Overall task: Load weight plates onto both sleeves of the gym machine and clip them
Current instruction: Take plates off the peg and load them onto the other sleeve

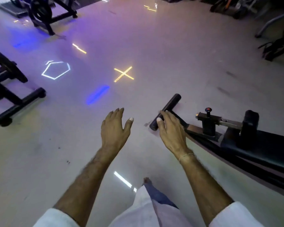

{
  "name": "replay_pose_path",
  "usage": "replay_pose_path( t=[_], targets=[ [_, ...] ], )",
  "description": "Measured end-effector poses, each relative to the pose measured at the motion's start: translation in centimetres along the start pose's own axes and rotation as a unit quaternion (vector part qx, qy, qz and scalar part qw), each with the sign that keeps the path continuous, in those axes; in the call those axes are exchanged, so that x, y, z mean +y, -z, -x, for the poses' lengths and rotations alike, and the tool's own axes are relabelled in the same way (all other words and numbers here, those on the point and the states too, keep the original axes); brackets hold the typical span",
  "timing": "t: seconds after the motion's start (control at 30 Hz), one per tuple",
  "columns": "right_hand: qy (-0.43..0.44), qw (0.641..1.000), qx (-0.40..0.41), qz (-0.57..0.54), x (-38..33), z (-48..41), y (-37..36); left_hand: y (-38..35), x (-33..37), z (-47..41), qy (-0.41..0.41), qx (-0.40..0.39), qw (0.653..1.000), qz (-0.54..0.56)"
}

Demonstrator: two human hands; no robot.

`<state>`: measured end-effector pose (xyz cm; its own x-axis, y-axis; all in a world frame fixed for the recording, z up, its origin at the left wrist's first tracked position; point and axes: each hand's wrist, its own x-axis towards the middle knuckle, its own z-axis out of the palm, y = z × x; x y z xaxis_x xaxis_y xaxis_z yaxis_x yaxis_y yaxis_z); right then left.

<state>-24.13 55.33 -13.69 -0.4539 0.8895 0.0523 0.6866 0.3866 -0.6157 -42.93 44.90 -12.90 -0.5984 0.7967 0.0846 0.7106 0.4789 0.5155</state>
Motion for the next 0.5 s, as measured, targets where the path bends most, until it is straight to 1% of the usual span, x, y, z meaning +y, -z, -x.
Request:
replay_pose_path(
  t=[0.13, 0.23, 0.37, 0.5],
  targets=[
    [-0.011, 1.000, 0.014, -0.014, -0.4, -12.1, -4.0, -1.4, -1.8, -12.7, -0.018, -0.002, 1.000, -0.023],
    [-0.022, 1.000, -0.005, -0.018, -0.6, -21.4, -6.2, -2.1, -2.3, -22.1, -0.012, -0.009, 1.000, -0.027],
    [-0.032, 0.999, -0.006, -0.006, -1.3, -33.1, -6.3, -2.7, -1.3, -33.7, -0.027, -0.019, 0.999, -0.023],
    [-0.070, 0.997, 0.010, -0.001, -0.8, -43.4, -5.8, -4.6, 0.7, -45.5, -0.048, -0.036, 0.998, -0.004]
  ],
)
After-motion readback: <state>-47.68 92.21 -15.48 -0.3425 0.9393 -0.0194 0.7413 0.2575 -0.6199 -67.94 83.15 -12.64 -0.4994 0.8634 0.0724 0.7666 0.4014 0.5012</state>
